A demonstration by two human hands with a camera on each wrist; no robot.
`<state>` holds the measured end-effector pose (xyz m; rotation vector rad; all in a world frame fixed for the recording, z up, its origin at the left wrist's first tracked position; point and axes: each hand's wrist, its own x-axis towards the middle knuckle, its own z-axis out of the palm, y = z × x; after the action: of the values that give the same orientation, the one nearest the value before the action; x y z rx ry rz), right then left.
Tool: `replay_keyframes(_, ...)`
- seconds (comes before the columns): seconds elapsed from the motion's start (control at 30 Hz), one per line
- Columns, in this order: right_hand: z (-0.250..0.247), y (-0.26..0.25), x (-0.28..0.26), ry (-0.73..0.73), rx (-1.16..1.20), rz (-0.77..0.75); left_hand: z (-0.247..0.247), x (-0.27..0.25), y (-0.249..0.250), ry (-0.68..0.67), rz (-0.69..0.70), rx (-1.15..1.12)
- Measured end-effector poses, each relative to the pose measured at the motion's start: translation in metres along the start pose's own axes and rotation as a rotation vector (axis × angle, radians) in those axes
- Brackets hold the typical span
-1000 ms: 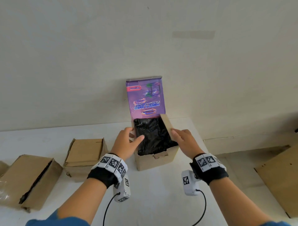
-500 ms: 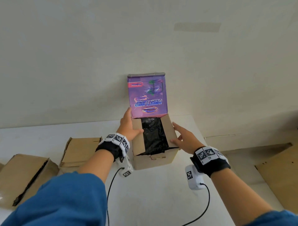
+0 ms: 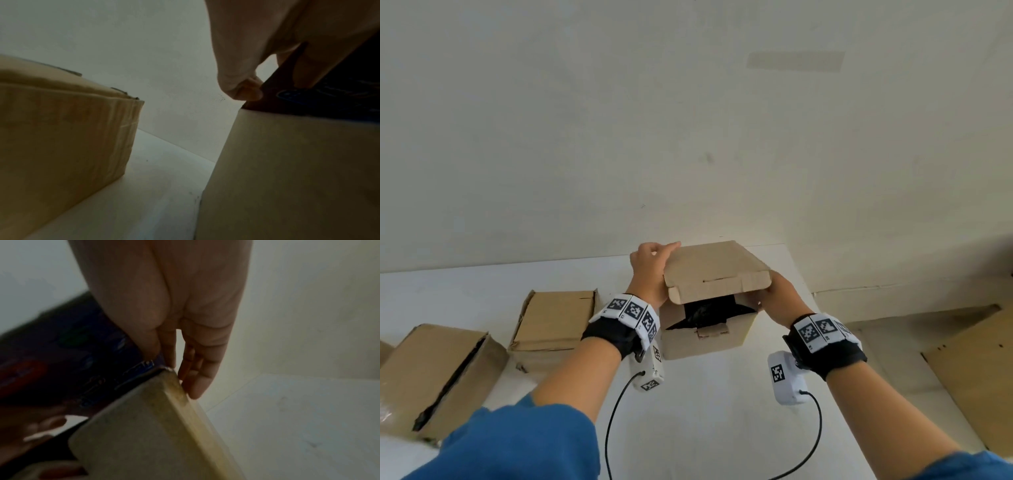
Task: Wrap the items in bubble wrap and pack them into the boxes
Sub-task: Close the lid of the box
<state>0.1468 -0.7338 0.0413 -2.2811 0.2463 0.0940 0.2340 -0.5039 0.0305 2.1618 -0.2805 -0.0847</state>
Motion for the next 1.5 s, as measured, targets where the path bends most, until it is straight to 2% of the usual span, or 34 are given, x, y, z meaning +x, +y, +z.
replay_keyframes(0.07, 0.0, -0.001, -0.005, 0.033, 0.245, 0.038, -0.002, -0.017, -0.002, 0.06, 0.061, -0.049)
replay_keyframes(0.13, -0.002, -0.006, -0.015, 0.088, 0.506, 0.077, -0.006, -0.035, -0.003, 0.092, 0.163, 0.03)
replay_keyframes(0.23, -0.006, -0.005, -0.027, 0.101, 0.708, 0.055, -0.008, -0.053, -0.006, 0.165, 0.172, -0.024)
replay_keyframes(0.37, -0.002, 0.005, -0.03, 0.104, 0.486, -0.058, -0.009, -0.076, -0.001, 0.087, 0.051, -0.272)
replay_keyframes(0.43, 0.001, 0.005, -0.033, 0.132, 0.351, -0.122, -0.008, -0.086, 0.003, 0.048, 0.037, -0.292)
replay_keyframes(0.57, 0.003, 0.004, -0.04, 0.169, 0.146, -0.197, -0.006, -0.096, 0.006, 0.069, 0.086, -0.156)
replay_keyframes(0.67, 0.005, 0.002, -0.041, 0.197, 0.104, -0.228, -0.005, -0.096, 0.009, 0.14, 0.133, -0.054)
replay_keyframes(0.77, 0.01, 0.006, -0.039, 0.221, 0.051, -0.245, -0.004, -0.097, 0.007, 0.131, 0.145, 0.015)
replay_keyframes(0.9, 0.014, 0.014, -0.04, 0.187, 0.033, -0.251, -0.004, -0.102, 0.002, 0.095, 0.167, 0.066)
replay_keyframes(1.07, 0.011, 0.012, -0.037, 0.236, 0.011, -0.298, -0.005, -0.098, 0.005, 0.122, 0.205, 0.089)
replay_keyframes(1.3, 0.025, 0.022, -0.038, 0.263, -0.013, -0.318, 0.0, -0.102, -0.007, 0.083, 0.213, 0.146)
replay_keyframes(1.4, 0.033, 0.028, -0.042, 0.337, -0.076, -0.391, 0.003, -0.105, -0.011, 0.081, 0.213, 0.214)
replay_keyframes(1.5, 0.039, 0.03, -0.047, 0.389, -0.27, -0.527, 0.004, -0.107, -0.015, 0.054, 0.252, 0.385)
